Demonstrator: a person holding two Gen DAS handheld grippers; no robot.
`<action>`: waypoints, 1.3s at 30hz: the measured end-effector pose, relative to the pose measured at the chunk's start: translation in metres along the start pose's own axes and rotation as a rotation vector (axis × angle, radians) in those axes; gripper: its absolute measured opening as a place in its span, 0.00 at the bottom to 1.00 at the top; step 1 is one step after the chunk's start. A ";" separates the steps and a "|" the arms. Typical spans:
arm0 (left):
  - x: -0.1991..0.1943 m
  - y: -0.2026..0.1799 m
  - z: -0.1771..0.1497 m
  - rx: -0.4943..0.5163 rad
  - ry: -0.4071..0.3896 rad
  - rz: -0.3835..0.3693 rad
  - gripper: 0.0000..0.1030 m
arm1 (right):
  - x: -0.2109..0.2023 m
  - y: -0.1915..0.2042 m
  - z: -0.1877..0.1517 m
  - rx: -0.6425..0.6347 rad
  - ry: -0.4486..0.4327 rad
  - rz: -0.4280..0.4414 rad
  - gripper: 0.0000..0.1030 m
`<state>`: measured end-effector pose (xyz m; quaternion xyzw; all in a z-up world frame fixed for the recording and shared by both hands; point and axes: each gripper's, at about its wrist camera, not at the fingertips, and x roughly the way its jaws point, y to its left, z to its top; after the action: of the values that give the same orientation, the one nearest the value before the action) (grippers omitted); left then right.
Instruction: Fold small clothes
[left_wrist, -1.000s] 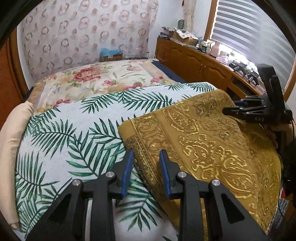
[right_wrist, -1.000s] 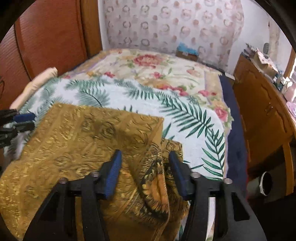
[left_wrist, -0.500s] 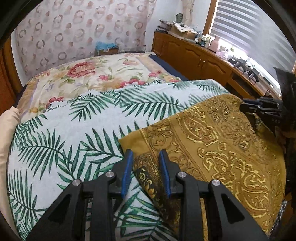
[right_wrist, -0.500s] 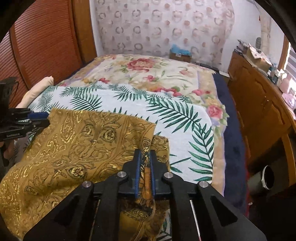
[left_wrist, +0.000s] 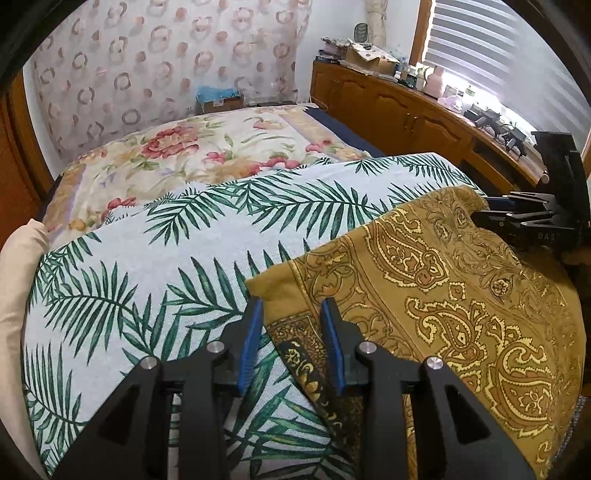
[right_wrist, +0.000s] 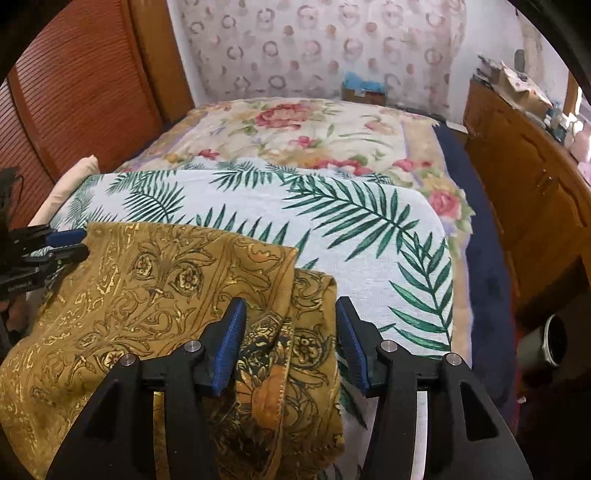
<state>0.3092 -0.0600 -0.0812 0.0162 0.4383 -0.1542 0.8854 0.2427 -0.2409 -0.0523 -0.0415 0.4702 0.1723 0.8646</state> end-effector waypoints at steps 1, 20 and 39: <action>0.000 0.000 0.000 0.001 0.004 0.003 0.30 | 0.000 0.001 0.000 -0.002 -0.003 0.003 0.45; 0.006 0.002 0.011 -0.026 0.005 0.000 0.11 | -0.066 0.039 -0.001 -0.044 -0.243 -0.012 0.04; -0.310 -0.042 0.009 0.053 -0.602 0.002 0.02 | -0.267 0.132 0.005 -0.175 -0.646 -0.059 0.03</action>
<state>0.1285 -0.0210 0.1710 -0.0068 0.1517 -0.1628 0.9749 0.0690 -0.1852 0.1833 -0.0723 0.1538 0.1914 0.9667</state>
